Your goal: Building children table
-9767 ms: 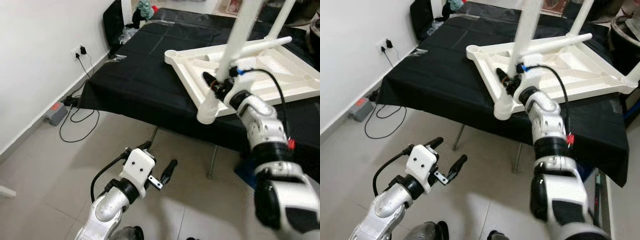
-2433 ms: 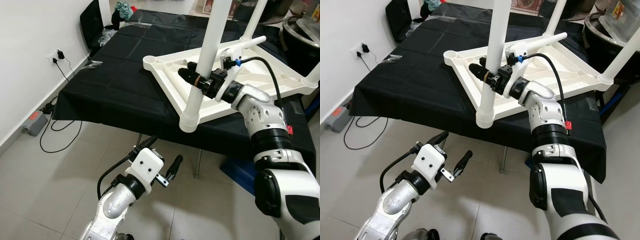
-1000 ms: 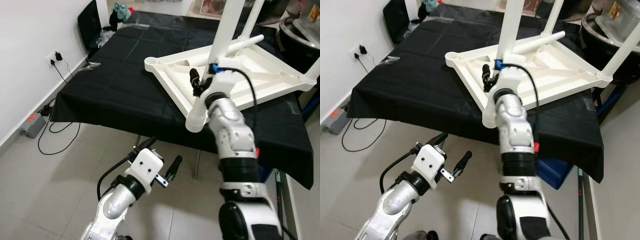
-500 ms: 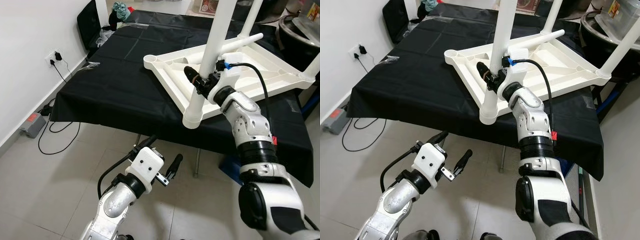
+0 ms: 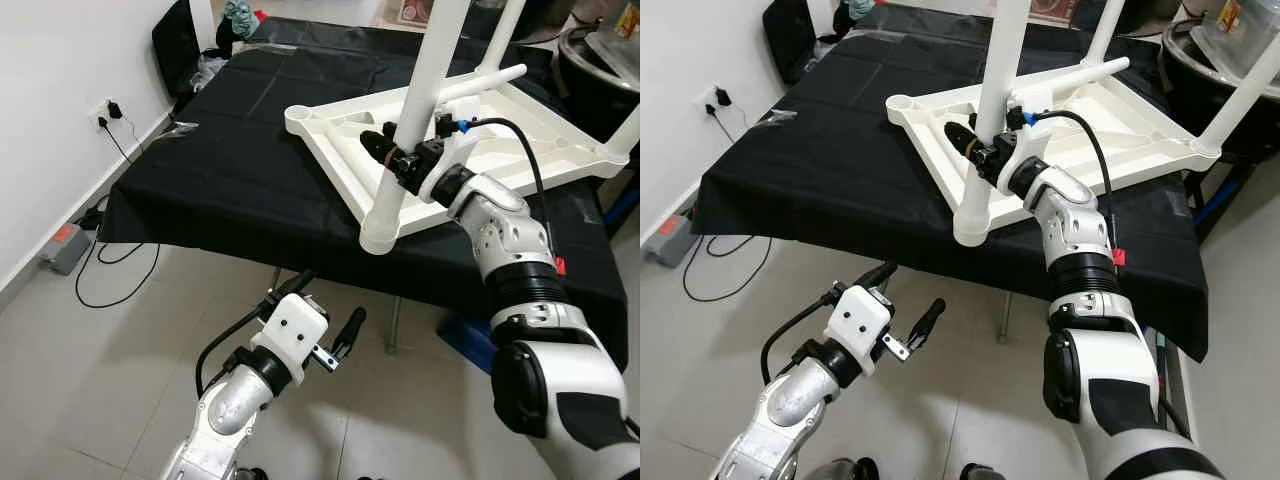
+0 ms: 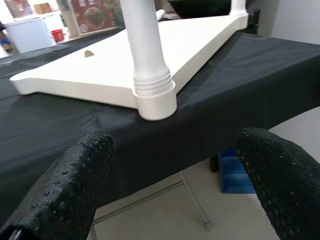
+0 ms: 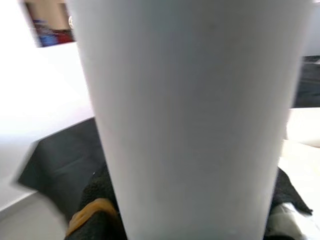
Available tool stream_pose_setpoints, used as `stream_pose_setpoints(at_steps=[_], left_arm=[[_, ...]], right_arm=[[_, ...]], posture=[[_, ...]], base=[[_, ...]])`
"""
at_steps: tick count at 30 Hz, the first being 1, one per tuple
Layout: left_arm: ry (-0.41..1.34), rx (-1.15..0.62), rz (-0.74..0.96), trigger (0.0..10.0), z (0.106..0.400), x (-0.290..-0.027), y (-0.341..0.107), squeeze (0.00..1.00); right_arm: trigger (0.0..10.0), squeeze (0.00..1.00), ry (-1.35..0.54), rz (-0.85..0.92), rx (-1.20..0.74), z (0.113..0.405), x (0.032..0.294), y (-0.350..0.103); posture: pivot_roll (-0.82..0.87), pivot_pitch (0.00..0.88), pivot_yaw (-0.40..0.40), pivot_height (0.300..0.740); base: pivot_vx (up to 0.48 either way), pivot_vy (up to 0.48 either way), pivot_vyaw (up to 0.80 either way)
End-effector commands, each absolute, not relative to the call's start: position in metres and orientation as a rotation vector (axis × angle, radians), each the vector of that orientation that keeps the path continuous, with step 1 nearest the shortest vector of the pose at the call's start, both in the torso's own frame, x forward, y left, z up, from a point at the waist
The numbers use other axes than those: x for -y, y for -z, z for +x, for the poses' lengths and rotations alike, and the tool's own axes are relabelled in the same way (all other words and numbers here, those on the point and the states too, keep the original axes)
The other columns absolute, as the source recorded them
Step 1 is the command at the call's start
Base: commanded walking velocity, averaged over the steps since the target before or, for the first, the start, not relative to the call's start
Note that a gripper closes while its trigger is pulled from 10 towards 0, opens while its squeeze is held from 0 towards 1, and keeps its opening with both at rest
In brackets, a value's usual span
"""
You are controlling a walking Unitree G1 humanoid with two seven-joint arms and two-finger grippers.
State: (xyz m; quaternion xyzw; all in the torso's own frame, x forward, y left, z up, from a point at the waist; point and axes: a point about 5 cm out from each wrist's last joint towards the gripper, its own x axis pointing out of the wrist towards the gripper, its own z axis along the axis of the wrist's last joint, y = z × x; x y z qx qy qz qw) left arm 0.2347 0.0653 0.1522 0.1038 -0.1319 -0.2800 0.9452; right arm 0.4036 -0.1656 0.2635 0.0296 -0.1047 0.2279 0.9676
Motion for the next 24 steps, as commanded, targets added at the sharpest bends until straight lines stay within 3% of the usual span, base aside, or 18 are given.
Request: stream_pose_setpoints(at_steps=[1,4,6,14,15,20,21,24], left_arm=[[0.569,0.242,0.213,10.0,0.234,-0.066,-0.148,0.0],[0.569,0.241,0.214,10.0,0.234,-0.066,-0.148,0.0],[0.57,0.239,0.216,10.0,0.235,-0.066,-0.147,0.0],[0.568,0.24,0.218,10.0,0.235,-0.066,-0.147,0.0],[0.566,0.238,0.22,10.0,0.236,-0.066,-0.147,0.0],[0.565,0.238,0.22,10.0,0.236,-0.065,-0.147,0.0],[0.565,0.238,0.22,10.0,0.236,-0.065,-0.147,0.0],[0.563,0.237,0.219,10.0,0.236,-0.065,-0.147,0.0]], right_arm=[[0.0,0.0,-0.306,0.063,0.215,0.406,0.177,-0.26],[0.0,0.0,-0.228,0.048,0.22,0.405,0.181,-0.258],[0.0,0.0,-0.015,0.083,0.201,0.396,0.188,-0.248],[0.0,0.0,0.319,0.123,0.163,0.373,0.189,-0.24],[0.0,0.0,0.387,0.17,0.187,0.361,0.176,-0.243],[0.0,0.0,0.371,0.213,0.176,0.356,0.146,-0.248],[10.0,0.0,0.279,0.258,0.182,0.358,0.132,-0.249],[10.0,0.0,0.145,0.301,0.213,0.359,0.116,-0.253]], posture=[[0.15,0.182,-0.041,0.74],[0.14,0.183,-0.037,0.74],[0.14,0.18,-0.037,0.74],[0.13,0.184,-0.036,0.74],[0.13,0.181,-0.038,0.74],[0.13,0.184,-0.041,0.74],[0.13,0.184,-0.043,0.74],[0.13,0.183,-0.049,0.74]], base=[[0.0,0.0,0.0],[0.0,0.0,0.0],[0.0,0.0,0.0],[0.0,0.0,0.0],[0.0,0.0,0.0],[0.0,0.0,0.0],[0.0,0.0,0.0],[0.0,0.0,0.0]])
